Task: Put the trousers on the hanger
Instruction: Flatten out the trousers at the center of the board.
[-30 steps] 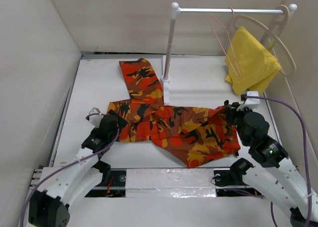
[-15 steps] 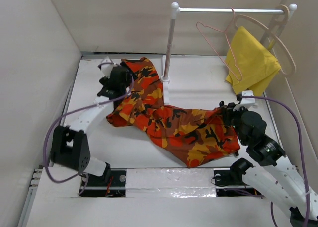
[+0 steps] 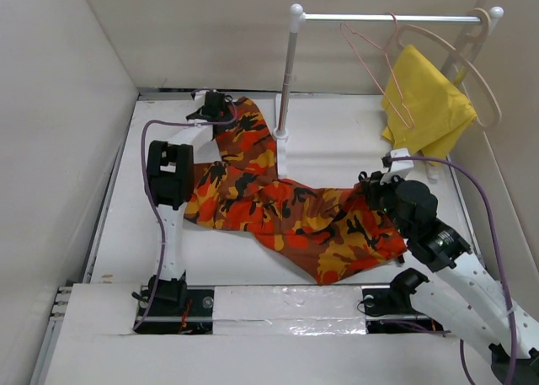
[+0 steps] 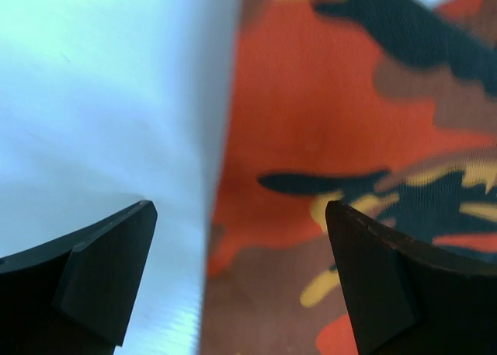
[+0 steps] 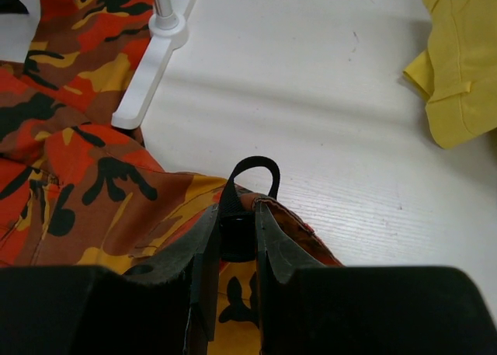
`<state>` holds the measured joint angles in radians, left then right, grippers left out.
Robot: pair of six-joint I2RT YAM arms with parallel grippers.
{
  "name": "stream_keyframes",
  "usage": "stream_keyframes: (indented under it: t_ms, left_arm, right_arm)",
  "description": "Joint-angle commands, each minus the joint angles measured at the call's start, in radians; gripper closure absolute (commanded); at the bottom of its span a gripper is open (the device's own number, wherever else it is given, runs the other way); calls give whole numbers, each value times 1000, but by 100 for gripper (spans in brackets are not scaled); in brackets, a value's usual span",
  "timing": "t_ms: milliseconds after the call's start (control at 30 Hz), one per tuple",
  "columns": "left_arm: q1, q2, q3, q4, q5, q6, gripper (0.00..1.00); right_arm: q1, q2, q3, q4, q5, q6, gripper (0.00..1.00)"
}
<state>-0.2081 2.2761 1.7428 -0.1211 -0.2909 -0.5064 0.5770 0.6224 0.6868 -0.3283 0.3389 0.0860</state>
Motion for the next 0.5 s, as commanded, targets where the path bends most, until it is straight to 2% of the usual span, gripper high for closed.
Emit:
stream_keyframes:
  t_ms: [0,133,200,233,267,367,400,433,467]
  left_arm:
    - [38,6,78,-52,91,23,10]
    - [38,91,158,-84,116,29,12]
    - [38,115,184,-92,153,26,20]
    - [38,137,208,-100,166,23,35]
    - [38,143,224,-106,171,17,42]
    - [38,146,236,-91,203,2,54]
    - [38,145,238,-88,206,-1,61]
    - [38,135,235,-95,193,-12,89]
    - [38,126,228,-101,178,-24,100]
  right_arm:
    - [-5,-1,-9,95,-41,-20,100]
    - [-14,7,-12,109,-47,-15,100]
    - [-14,4,-16,118,-60,-17,100]
    - [-14,3,-18,121,-63,-15,100]
    - [-14,2,-18,120,-64,-15,100]
    - [-14,-10,-20,120,-81,-18,100]
    - [-14,-12,-21,120,-81,-22,100]
    - [-14,-18,-21,115,-83,-20,100]
    - [-14,-23,-21,112,-83,-19,100]
